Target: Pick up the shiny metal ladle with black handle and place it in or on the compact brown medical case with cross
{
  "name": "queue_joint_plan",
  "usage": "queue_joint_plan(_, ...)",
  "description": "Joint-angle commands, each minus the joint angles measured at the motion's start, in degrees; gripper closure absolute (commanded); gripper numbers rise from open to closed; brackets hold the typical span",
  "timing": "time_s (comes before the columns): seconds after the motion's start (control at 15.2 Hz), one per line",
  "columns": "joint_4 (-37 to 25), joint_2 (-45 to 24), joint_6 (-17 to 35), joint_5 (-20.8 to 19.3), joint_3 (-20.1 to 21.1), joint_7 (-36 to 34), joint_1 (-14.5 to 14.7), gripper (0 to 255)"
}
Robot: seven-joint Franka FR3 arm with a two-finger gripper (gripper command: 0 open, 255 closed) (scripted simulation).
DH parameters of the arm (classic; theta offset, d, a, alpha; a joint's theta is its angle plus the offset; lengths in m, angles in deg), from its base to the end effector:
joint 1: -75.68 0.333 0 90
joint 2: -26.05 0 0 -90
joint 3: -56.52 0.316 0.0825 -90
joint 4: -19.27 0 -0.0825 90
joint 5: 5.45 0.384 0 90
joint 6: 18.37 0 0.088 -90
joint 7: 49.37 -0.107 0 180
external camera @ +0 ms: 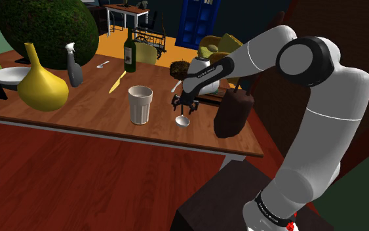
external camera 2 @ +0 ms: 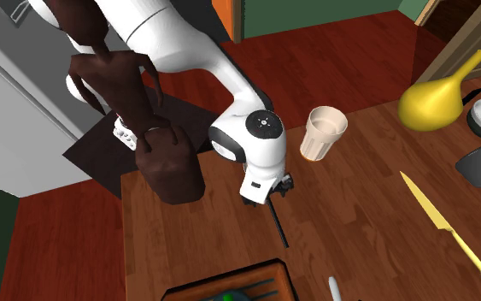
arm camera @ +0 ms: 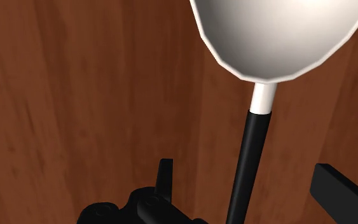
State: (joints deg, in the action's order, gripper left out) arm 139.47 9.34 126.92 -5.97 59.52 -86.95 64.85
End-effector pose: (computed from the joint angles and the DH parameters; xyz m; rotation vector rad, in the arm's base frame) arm 0.5895 -0.0817 0.2951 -2.8506 1.1864 -0.2156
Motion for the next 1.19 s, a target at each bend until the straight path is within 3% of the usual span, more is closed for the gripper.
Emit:
queue_joint_plan(0.0,0.0,0.0,0.0,0.0,0.0,0.0,0.0,0)
queue_joint_plan(0.07,0.0,0.0,0.0,0.0,0.0,0.0,0.0,255)
queue_joint_plan(0.66,0.0,0.0,0.0,0.0,0.0,0.0,0.0,255)
queue_joint_plan(1.12,-1.2,3.5,-4.7,0.3,0.1,0.2,-0.1,255)
